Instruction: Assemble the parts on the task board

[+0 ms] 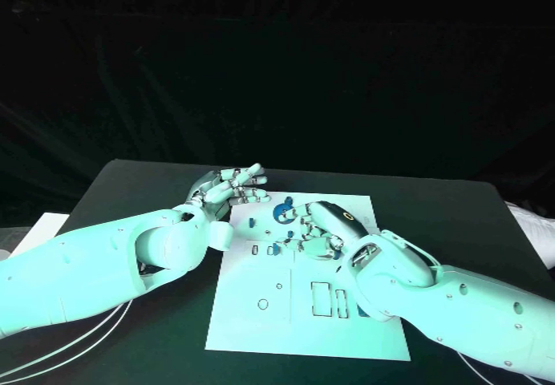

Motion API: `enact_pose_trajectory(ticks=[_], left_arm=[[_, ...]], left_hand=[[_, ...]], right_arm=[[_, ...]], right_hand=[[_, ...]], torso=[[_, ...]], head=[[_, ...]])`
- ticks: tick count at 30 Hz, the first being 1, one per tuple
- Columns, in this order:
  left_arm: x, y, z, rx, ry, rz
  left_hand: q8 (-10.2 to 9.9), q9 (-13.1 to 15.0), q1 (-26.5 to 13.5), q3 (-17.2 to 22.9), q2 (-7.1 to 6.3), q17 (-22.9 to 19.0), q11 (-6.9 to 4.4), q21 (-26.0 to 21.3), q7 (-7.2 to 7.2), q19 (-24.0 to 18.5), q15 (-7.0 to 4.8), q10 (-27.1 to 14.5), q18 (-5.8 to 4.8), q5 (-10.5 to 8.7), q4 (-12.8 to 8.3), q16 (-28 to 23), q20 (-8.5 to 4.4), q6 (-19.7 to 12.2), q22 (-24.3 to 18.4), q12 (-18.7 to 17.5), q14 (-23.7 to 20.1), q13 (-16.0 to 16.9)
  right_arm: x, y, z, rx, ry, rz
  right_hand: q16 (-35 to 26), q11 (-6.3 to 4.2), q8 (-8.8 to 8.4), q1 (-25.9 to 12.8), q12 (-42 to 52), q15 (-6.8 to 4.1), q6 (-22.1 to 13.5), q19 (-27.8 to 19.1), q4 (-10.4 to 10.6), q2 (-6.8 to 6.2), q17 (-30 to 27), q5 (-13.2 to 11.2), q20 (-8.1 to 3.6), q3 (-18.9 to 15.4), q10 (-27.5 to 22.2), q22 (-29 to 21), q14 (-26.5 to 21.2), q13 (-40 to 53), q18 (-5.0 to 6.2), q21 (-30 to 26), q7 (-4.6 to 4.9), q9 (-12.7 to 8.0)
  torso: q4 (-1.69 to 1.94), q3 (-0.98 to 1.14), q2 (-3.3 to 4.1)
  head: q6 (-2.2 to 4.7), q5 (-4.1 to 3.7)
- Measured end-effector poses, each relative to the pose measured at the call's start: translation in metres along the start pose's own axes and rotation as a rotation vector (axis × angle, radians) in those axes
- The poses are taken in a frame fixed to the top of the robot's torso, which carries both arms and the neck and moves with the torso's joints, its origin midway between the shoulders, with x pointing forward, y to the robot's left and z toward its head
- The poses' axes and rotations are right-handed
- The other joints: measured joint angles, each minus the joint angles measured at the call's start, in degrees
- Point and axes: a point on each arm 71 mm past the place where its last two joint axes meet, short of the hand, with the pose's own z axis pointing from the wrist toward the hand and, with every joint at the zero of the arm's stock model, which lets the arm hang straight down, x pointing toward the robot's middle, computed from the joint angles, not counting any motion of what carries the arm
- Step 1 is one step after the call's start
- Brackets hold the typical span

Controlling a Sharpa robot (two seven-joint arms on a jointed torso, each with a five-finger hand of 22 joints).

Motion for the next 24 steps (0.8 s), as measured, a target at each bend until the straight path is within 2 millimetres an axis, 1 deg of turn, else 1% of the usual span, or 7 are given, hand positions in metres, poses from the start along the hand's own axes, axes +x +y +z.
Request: enact_pose_trajectory(ticks=[4, 8, 11, 15, 19, 22, 24], left_arm=[[-0.005, 0.001, -0.001, -0.026, 0.005, 0.049], [-0.011, 0.004, -0.002, -0.089, 0.028, 0.149], [-0.015, 0.004, -0.001, -0.164, 0.078, 0.271], [-0.014, -0.001, 0.005, -0.276, 0.169, 0.49], [-0.009, 0.0, 0.009, -0.397, 0.243, 0.712], [-0.007, 0.002, 0.011, -0.478, 0.269, 0.856], [-0.007, 0.003, 0.013, -0.512, 0.274, 0.915]], left_hand=[[0.99, 0.41, -0.36, 0.0, 0.11, 7.03, -1.86, 5.85, -1.33, 5.94, -2.18, 4.93, 0.0, 0.0, 0.0, 9.58, -2.41, 2.76, 3.22, 2.17, 6.56, 1.24], [3.42, 1.7, -1.77, -0.51, -1.17, 38.28, -4.91, 14.46, -4.09, 10.28, -4.83, 12.16, 0.0, 0.0, 0.51, 42.78, -5.11, 7.15, 9.21, 8.24, 8.65, 5.38], [5.17, 2.92, -4.25, -1.71, -1.33, 55.06, -6.28, 29.07, -5.31, 13.27, -5.91, 14.5, -1.44, 0.0, 1.94, 60.52, -6.24, 8.36, 25.1, 14.94, 8.74, 10.85], [9.9, 6.29, -6.67, -4.81, -1.34, 57.8, -7.26, 43.12, -5.95, 12.27, -6.15, 9.11, -2.24, 0.0, 6.13, 70.74, -7.3, 7.49, 40.21, 31.97, 8.65, 26.51], [14.65, 9.53, -8.13, -7.42, -0.24, 57.85, -7.9, 51.02, -6.65, 12.55, -6.66, 10.16, -3.16, 0.0, 7.66, 74.98, -7.52, 6.77, 49.86, 47.51, 8.75, 42.44], [18.45, 12.53, -9.1, -9.48, 0.45, 57.85, -8.41, 55.33, -7.35, 13.76, -7.22, 11.98, -4.03, 0.0, 7.75, 75.74, -7.71, 6.07, 55.48, 54.93, 8.7, 50.46], [20.2, 14.09, -9.37, -10.44, 0.44, 57.85, -8.61, 57.1, -7.69, 14.28, -7.39, 12.76, -4.5, 0.0, 7.81, 75.74, -7.83, 5.73, 57.95, 57.42, 8.67, 53.24]], right_arm=[[-0.027, -0.006, -0.01, -0.055, -0.019, 0.028], [-0.053, -0.013, -0.022, -0.076, -0.026, 0.06], [-0.065, -0.018, -0.029, -0.071, -0.031, 0.105], [-0.081, -0.029, -0.035, -0.041, -0.053, 0.156], [-0.089, -0.043, -0.039, 0.001, -0.073, 0.19], [-0.093, -0.051, -0.04, 0.026, -0.087, 0.204], [-0.095, -0.055, -0.041, 0.037, -0.092, 0.209]], right_hand=[[-0.26, -0.1, 0.0, 1.06, -0.41, 0.0, 0.03, -0.21, -0.15, 0.51, 0.0, 0.0, 0.21, -0.16, -0.51, -0.24, 0.0, -0.44, 0.0, -0.03, -0.04, 0.0], [-0.64, -0.3, 0.0, 1.69, -0.79, 0.0, 0.52, -0.21, -0.15, 1.13, 0.0, 0.0, 0.2, -0.16, -0.71, -0.51, 0.0, -0.8, 0.0, -0.35, -0.23, 0.06], [-0.67, -0.3, 0.0, 2.25, -0.79, 0.0, 0.59, -0.2, -0.15, 1.7, -0.01, 1.06, 0.2, -0.16, -0.71, -0.51, 0.0, -0.88, 0.0, -0.35, -0.16, 0.06], [-0.67, -0.3, 0.0, 2.55, -0.79, 0.0, 0.78, -0.2, -0.16, 1.99, -0.01, 2.03, 0.2, -0.16, -0.71, -0.63, 0.0, -1.03, 0.0, -0.35, -0.35, 0.06], [-0.9, -0.3, 0.0, 2.55, -0.79, 0.0, 0.79, -0.2, -0.16, 1.99, -0.01, 2.03, 0.2, -0.15, -0.71, -0.63, 0.0, -1.1, 0.0, -0.35, -0.36, 0.05], [-0.9, -0.3, 0.0, 2.55, -0.79, 0.0, 0.79, -0.2, -0.16, 1.99, -0.01, 2.37, 0.2, -0.16, -0.71, -0.72, 0.0, -1.1, 0.0, -0.35, -0.36, 0.05], [-0.9, -0.3, 0.0, 2.55, -0.79, 0.0, 0.78, -0.2, -0.16, 1.99, -0.01, 2.37, 0.2, -0.15, -0.71, -0.72, 0.0, -1.1, 0.0, -0.35, -0.36, 0.05]], torso=[[-0.41, 0.17, -0.34], [-0.97, 0.51, -0.82], [-1.42, 0.81, -1.24], [-1.98, 1.21, -1.8], [-2.4, 1.58, -2.29], [-2.57, 1.76, -2.58], [-2.63, 1.81, -2.67]], head=[[0.2, 0.68], [0.25, 1.37], [0.21, 1.92], [0.15, 2.6], [-0.11, 3.18], [-0.32, 3.43], [-0.43, 3.49]])
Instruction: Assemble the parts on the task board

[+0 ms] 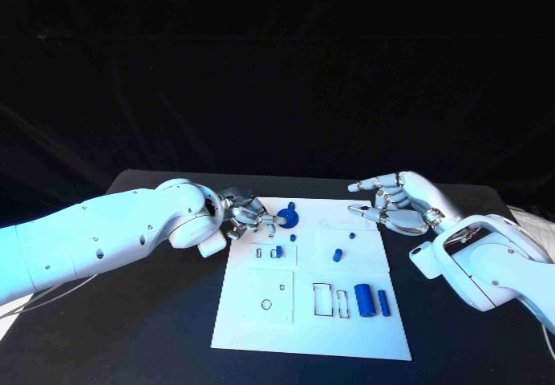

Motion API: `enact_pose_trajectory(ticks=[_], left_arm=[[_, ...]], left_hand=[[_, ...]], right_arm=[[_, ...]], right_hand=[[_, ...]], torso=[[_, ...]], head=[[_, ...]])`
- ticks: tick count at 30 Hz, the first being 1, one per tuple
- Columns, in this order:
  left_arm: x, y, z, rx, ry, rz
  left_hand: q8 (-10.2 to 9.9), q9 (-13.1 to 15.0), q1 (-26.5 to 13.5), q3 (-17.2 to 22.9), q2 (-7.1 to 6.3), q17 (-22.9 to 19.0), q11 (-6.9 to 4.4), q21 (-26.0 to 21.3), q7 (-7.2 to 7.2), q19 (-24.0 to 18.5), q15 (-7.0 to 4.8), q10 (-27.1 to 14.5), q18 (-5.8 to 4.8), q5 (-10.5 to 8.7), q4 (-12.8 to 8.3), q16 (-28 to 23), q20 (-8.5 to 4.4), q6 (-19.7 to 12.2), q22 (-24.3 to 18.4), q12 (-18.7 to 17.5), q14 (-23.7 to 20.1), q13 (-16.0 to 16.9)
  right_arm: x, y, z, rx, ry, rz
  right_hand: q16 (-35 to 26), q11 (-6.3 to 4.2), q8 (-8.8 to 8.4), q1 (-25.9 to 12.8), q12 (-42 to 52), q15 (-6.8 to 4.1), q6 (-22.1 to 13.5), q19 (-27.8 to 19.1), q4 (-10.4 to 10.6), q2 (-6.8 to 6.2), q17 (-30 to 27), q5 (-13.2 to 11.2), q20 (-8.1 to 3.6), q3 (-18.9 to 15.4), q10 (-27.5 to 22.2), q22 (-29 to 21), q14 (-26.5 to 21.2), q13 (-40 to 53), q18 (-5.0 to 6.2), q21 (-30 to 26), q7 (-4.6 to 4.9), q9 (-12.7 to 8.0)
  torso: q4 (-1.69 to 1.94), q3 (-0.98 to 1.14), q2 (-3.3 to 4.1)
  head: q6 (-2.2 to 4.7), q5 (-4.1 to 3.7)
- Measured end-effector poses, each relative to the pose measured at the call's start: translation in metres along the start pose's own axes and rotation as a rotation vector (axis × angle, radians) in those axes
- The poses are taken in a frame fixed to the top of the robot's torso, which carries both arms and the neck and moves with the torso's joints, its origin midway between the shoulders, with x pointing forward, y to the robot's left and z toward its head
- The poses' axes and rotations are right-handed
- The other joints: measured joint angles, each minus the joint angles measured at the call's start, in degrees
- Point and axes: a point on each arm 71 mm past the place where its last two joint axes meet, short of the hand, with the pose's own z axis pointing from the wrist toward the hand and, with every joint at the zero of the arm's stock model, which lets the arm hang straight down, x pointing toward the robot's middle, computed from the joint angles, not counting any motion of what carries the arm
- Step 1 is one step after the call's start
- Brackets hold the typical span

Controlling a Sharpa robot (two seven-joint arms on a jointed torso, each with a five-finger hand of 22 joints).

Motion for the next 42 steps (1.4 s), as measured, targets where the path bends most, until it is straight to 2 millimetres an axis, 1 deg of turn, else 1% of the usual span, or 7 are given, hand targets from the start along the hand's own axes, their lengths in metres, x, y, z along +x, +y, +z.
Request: enact_pose_trajectory(ticks=[1, 6, 13, 16, 31, 35, 42], left_arm=[[0.0, -0.001, 0.001, -0.021, 0.002, 0.029], [0.002, -0.006, 0.007, -0.109, 0.006, 0.153], [0.002, -0.015, 0.016, -0.18, 0.001, 0.261], [0.005, -0.019, 0.02, -0.192, 0.008, 0.29], [0.013, -0.02, 0.032, -0.25, 0.05, 0.375], [0.015, -0.021, 0.033, -0.255, 0.064, 0.393], [0.017, -0.022, 0.034, -0.261, 0.079, 0.409]], left_hand=[[1.25, 1.19, -0.32, -0.67, 0.32, 0.0, -0.28, 0.93, -0.24, 0.2, -0.24, 0.28, -0.42, 0.0, -0.04, 0.0, -0.2, -0.24, 1.29, 1.2, -0.01, 1.38], [6.13, 6.41, -1.92, -3.45, 1.92, 0.0, -0.71, 3.55, -1.17, 0.9, -0.6, 1.53, -0.42, -0.33, 0.02, 0.0, -0.31, -1.84, 5.03, 4.93, 0.18, 5.79], [8.96, 10.13, -2.03, -5.4, 2.03, -0.01, -0.9, 4.5, -1.3, 1.11, -0.8, 1.72, -0.41, -0.55, 0.1, 0.0, -0.51, -3.39, 6.72, 5.81, -0.02, 7.21], [9.4, 11.0, -2.03, -5.85, 2.03, -0.01, -0.9, 4.55, -1.51, 1.11, -0.8, 1.72, -1.03, -0.55, 0.1, 0.0, -0.51, -3.78, 7.12, 6.08, -0.02, 7.46], [10.73, 13.07, -2.04, -7.37, 2.02, -0.02, -0.9, 5.54, -1.62, 1.52, -0.8, 2.13, -1.01, -0.55, 0.04, 0.0, -0.51, -4.69, 8.6, 6.89, -0.02, 8.36], [11.1, 13.83, -2.73, -8.02, 1.33, -0.02, -0.9, 5.78, -1.43, 1.72, -0.79, 2.13, -1.0, -0.88, 0.21, 0.0, -0.71, -4.9, 8.87, 6.89, -0.02, 8.57], [11.1, 14.12, -2.78, -8.02, 1.28, -0.03, -1.1, 5.83, -1.43, 1.72, -0.79, 2.33, -0.99, -0.88, 0.21, 0.0, -0.71, -4.9, 9.0, 6.92, -0.02, 8.71]], right_arm=[[-0.001, -0.002, 0.0, 0.006, -0.004, 0.002], [-0.008, -0.008, -0.002, 0.029, -0.021, 0.007], [-0.009, -0.01, -0.002, 0.04, -0.031, 0.018], [-0.009, -0.01, -0.001, 0.044, -0.034, 0.02], [-0.008, -0.013, 0.001, 0.063, -0.037, 0.025], [-0.007, -0.013, 0.001, 0.067, -0.037, 0.026], [-0.006, -0.013, 0.003, 0.069, -0.036, 0.029]], right_hand=[[0.0, 0.0, 0.0, 0.0, 0.0, 0.0, 0.0, 0.0, 0.0, 0.0, 0.0, 0.0, 0.0, 0.0, 0.0, 0.0, 0.0, 0.0, 0.0, 0.0, 0.0, 0.0], [0.0, 0.0, 0.0, 0.0, 0.0, 0.0, 0.0, 0.0, 0.0, 0.0, 0.0, 0.01, 0.0, 0.0, 0.0, 0.0, 0.0, -0.08, 0.0, 0.0, 0.0, 0.0], [-0.23, 0.0, 0.0, 0.0, 0.0, 0.0, 0.21, 0.0, 0.42, 0.0, -0.01, 0.66, 0.0, -0.42, 0.0, -0.06, 0.0, -0.08, 0.0, -0.23, 0.2, 0.0], [-0.23, 0.0, 0.0, 0.0, 0.0, 0.0, 0.21, 0.0, 0.32, 0.0, -0.01, 0.89, 0.0, -0.63, 0.0, -0.06, 0.0, -0.08, 0.0, -0.23, 0.2, 0.0], [-0.22, 0.0, 0.0, 0.23, 0.0, 0.0, 0.38, 0.0, 0.47, -0.23, -0.02, 1.11, 0.0, -0.79, 0.01, -0.22, 0.0, -0.22, 0.0, -0.22, 0.02, -0.01], [-0.44, 0.0, 0.0, 0.23, 0.0, 0.0, 0.38, 0.0, 0.31, -0.23, -0.02, 1.33, 0.0, -0.95, 0.01, -0.22, 0.0, -0.29, 0.0, -0.21, 0.02, -0.01], [-0.44, 0.0, 0.0, 0.45, 0.0, 0.0, 0.38, 0.0, 0.31, -0.45, -0.02, 1.33, 0.0, -0.95, 0.01, -0.22, 0.0, -0.29, 0.0, -0.21, 0.02, -0.01]], torso=[[-0.02, 0.02, -0.06], [-0.08, 0.05, -0.19], [-0.29, 0.07, -0.1], [-0.29, 0.06, -0.09], [-0.25, -0.04, 0.0], [-0.25, -0.04, -0.01], [-0.24, -0.02, 0.0]], head=[[-0.05, 0.02], [0.02, -0.04], [-0.07, -0.08], [-0.32, -0.11], [-0.88, -0.1], [-1.02, -0.17], [-1.22, -0.24]])
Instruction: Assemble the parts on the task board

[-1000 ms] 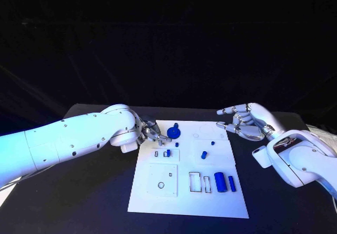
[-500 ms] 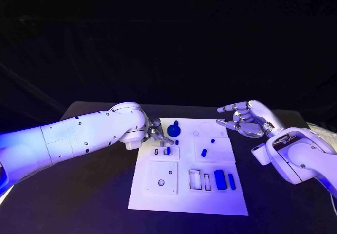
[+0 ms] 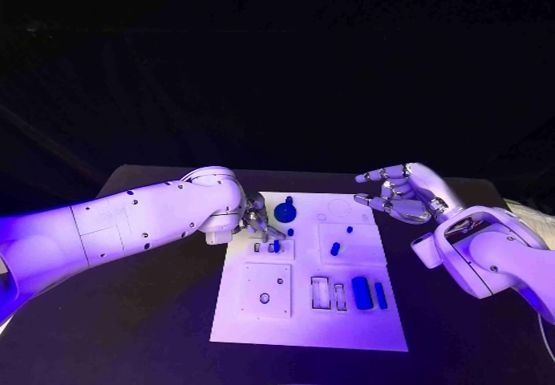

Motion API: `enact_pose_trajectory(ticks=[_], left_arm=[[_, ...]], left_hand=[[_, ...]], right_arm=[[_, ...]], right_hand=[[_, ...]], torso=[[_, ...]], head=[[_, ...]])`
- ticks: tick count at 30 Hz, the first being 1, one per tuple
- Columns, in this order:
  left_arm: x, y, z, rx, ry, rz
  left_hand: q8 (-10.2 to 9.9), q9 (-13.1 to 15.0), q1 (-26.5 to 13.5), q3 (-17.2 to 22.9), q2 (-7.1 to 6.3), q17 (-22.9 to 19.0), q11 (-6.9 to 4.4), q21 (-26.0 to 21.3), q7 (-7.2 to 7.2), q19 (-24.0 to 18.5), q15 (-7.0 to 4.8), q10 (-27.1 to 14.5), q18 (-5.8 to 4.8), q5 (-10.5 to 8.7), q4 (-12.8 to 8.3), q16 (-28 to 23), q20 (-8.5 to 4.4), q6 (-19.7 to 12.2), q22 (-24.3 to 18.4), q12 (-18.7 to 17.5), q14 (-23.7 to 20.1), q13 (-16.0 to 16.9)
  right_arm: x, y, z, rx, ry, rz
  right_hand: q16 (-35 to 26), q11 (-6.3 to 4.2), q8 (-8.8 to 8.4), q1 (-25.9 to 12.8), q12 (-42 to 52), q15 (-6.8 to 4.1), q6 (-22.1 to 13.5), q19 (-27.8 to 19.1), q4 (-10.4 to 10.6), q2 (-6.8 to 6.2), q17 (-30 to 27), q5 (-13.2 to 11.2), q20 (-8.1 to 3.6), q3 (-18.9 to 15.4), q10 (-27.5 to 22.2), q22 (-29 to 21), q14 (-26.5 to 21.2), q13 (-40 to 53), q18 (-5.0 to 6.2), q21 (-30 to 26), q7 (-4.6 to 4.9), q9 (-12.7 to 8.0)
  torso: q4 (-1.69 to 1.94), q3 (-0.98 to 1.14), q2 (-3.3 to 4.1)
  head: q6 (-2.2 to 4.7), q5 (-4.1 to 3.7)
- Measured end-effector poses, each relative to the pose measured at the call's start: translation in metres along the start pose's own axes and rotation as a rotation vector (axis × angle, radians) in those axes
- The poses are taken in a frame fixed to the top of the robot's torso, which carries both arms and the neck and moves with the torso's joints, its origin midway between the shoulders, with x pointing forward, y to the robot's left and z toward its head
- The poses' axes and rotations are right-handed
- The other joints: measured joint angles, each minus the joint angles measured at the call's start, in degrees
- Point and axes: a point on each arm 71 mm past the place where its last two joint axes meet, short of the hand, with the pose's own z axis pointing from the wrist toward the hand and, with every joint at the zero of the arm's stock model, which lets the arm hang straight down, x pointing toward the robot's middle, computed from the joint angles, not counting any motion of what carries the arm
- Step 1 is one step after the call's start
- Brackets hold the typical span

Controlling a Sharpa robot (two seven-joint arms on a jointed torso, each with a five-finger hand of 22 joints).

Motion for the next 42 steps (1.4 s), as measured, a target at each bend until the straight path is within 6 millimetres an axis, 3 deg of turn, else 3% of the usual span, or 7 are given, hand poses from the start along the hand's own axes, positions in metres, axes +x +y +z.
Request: enact_pose_trajectory(ticks=[14, 22, 29, 31, 42], left_arm=[[0.001, -0.003, 0.0, 0.007, 0.002, 0.003], [0.002, -0.006, 0.0, 0.013, 0.006, 0.007], [0.004, -0.011, 0.001, 0.02, 0.012, 0.013], [0.004, -0.012, 0.001, 0.021, 0.014, 0.015], [0.005, -0.012, 0.003, 0.019, 0.023, 0.02]], left_hand=[[0.66, 1.03, -0.28, -0.16, 0.33, -0.01, 0.0, 0.45, -0.19, 0.21, -0.21, 0.41, 0.09, 0.0, -0.16, 0.0, -0.21, -0.19, 0.74, 0.65, 0.21, 0.71], [0.89, 1.56, 0.55, -0.31, 1.15, -0.01, 0.0, 0.45, -0.4, 0.21, -0.41, 0.41, 0.1, 0.0, -0.32, 0.0, -0.21, -0.4, 0.74, 0.65, 0.01, 0.71], [0.89, 1.68, 0.78, -0.31, 0.91, -0.01, 0.0, 0.45, -0.4, 0.21, -0.41, 0.41, 0.1, 0.0, -0.32, 0.0, -0.21, -0.4, 0.73, 0.65, 0.01, 0.81], [0.89, 1.68, 0.79, -0.31, 0.92, -0.01, 0.0, 0.45, -0.4, 0.21, -0.41, 0.41, -0.7, 0.0, -0.32, 0.0, -0.21, -0.4, 0.73, 0.65, 0.01, 0.83], [1.17, 2.35, 2.23, -0.17, 1.91, -0.02, -0.2, 0.44, -0.61, 0.2, -0.41, 0.61, -0.74, 0.0, -0.45, 0.0, -0.21, -0.61, 0.72, 0.65, 0.01, 0.92]], right_arm=[[0.002, -0.001, 0.002, 0.007, 0.001, 0.002], [0.003, -0.002, 0.003, 0.013, 0.006, 0.003], [0.004, -0.002, 0.004, 0.015, 0.01, 0.005], [0.005, -0.002, 0.004, 0.016, 0.012, 0.006], [0.006, -0.002, 0.004, 0.021, 0.019, 0.007]], right_hand=[[0.0, 0.0, 0.0, 0.0, 0.0, 0.0, 0.0, 0.0, 0.0, 0.0, -0.01, 0.0, 0.0, 0.0, 0.0, 0.0, 0.0, 0.0, 0.0, 0.0, 0.0, 0.0], [0.0, 0.0, 0.0, 0.0, 0.0, 0.0, 0.0, 0.0, 0.0, 0.0, -0.01, 0.0, 0.0, 0.0, 0.0, 0.0, 0.0, 0.01, 0.0, 0.0, 0.0, 0.0], [0.0, 0.0, 0.0, 0.0, 0.0, 0.0, 0.17, 0.0, 0.0, 0.0, -0.01, 0.0, 0.0, 0.0, 0.0, 0.0, 0.0, 0.01, 0.0, 0.0, -0.18, 0.0], [0.0, 0.0, 0.0, 0.0, 0.0, 0.0, 0.17, 0.0, 0.0, 0.0, -0.01, 0.0, 0.0, 0.0, 0.0, 0.0, 0.0, 0.01, 0.0, 0.0, -0.18, 0.0], [0.0, 0.0, 0.28, 0.0, 0.0, 0.0, 0.17, 0.0, 0.0, 0.0, 0.04, 0.0, 0.0, 0.0, 0.0, 0.0, 0.0, 0.01, 0.0, 0.0, -0.18, 0.0]], torso=[[0.03, 0.01, 0.0], [0.03, 0.04, 0.02], [0.06, 0.03, 0.06], [0.05, 0.02, 0.07], [0.04, 0.03, 0.09]], head=[[-0.24, 0.03], [-0.38, -0.04], [-0.44, -0.07], [-0.44, -0.11], [-0.7, -0.26]])
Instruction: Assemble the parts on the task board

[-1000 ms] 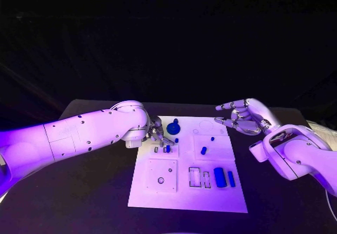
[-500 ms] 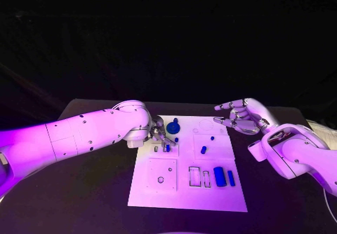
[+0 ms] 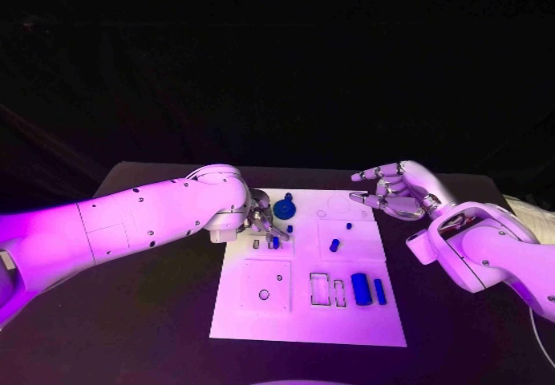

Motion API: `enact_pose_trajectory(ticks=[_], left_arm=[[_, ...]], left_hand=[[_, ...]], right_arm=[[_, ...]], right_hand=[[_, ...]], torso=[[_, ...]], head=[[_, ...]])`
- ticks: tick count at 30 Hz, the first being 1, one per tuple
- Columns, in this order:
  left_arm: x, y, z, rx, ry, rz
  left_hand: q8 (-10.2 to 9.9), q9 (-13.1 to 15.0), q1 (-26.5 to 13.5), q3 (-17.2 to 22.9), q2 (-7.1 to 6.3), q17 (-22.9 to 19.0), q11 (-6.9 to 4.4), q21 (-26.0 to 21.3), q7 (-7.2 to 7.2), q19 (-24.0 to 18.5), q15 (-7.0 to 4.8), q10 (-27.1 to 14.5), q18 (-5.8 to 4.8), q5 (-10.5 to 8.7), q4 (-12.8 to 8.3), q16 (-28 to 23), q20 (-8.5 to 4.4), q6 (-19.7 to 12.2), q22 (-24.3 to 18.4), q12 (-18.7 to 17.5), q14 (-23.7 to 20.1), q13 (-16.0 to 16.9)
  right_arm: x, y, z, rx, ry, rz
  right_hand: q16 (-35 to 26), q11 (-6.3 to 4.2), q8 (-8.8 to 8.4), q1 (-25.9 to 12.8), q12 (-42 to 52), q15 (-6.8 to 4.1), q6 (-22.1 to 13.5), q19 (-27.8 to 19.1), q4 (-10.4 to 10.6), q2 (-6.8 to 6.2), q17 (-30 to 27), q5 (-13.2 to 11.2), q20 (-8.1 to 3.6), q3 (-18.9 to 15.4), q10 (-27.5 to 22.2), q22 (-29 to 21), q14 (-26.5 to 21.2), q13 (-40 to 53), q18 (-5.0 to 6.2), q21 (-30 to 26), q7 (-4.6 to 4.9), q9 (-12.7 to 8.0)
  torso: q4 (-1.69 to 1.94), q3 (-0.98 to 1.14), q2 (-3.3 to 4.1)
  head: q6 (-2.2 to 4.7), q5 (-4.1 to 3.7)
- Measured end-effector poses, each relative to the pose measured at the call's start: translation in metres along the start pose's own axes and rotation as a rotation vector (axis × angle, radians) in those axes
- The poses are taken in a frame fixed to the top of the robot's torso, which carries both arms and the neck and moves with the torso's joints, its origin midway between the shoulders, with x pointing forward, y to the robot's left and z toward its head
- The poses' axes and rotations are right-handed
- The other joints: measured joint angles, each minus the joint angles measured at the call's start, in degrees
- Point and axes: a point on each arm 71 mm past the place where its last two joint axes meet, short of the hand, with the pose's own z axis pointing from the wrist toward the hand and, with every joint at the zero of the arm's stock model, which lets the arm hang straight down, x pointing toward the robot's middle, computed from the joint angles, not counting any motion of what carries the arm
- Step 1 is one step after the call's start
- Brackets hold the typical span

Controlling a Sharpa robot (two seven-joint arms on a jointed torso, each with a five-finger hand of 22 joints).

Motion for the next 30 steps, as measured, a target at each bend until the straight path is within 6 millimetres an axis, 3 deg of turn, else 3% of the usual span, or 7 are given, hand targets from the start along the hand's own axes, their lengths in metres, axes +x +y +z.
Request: enact_pose_trajectory(ticks=[7, 20, 30], left_arm=[[0.0006, -0.0003, 0.0004, -0.001, 0.007, 0.005], [0.0015, -0.0028, 0.0006, 0.004, 0.011, 0.009], [0.0019, -0.0042, 0.0005, 0.007, 0.012, 0.01]], left_hand=[[0.0, 0.59, 1.56, 0.59, 0.5, 0.01, 0.0, 0.0, 0.21, 0.0, 0.0, 0.0, 0.0, 0.0, -0.44, 0.0, 0.0, -0.21, -0.01, 0.22, 0.0, 0.05], [0.23, 1.79, 7.73, 5.15, 2.93, 0.04, -0.04, 0.0, -0.12, 0.0, 0.0, 0.03, 0.0, 0.0, -2.44, 0.0, 0.0, -0.96, -0.01, 0.22, 0.0, 0.24], [-0.21, 2.16, 10.73, 8.3, 2.54, 0.03, -0.1, 0.0, -0.37, 0.0, -0.41, 0.1, 0.01, -0.02, -3.92, 0.0, 0.0, -1.46, -0.01, 0.21, 0.01, 0.24]], right_arm=[[0.0009, -0.0002, 0.0003, 0.002, 0.005, 0.001], [0.0028, -0.0005, 0.0012, 0.005, 0.012, 0.003], [0.0036, -0.0008, 0.0011, 0.008, 0.017, 0.004]], right_hand=[[0.0, 0.0, 0.0, 0.0, 0.0, 0.0, 0.0, 0.0, 0.0, 0.0, 0.0, 0.0, 0.0, 0.0, 0.0, 0.0, 0.0, 0.0, 0.0, 0.0, 0.0, 0.0], [0.0, 0.0, 0.0, 0.0, 0.0, 0.0, 0.0, 0.0, 0.0, 0.0, -0.01, 0.0, 0.0, 0.0, 0.0, 0.0, 0.0, 0.0, 0.0, 0.0, 0.0, 0.0], [0.0, 0.0, 0.0, 0.0, 0.0, 0.0, 0.0, 0.0, -0.16, 0.0, -0.02, 0.32, 0.0, -0.15, 0.0, -0.08, 0.0, 0.0, 0.0, 0.0, 0.0, 0.0]], torso=[[0.02, 0.02, -0.01], [0.03, 0.05, 0.0], [0.02, 0.04, 0.0]], head=[[-0.16, -0.02], [-0.27, 0.08], [-0.46, 0.01]])
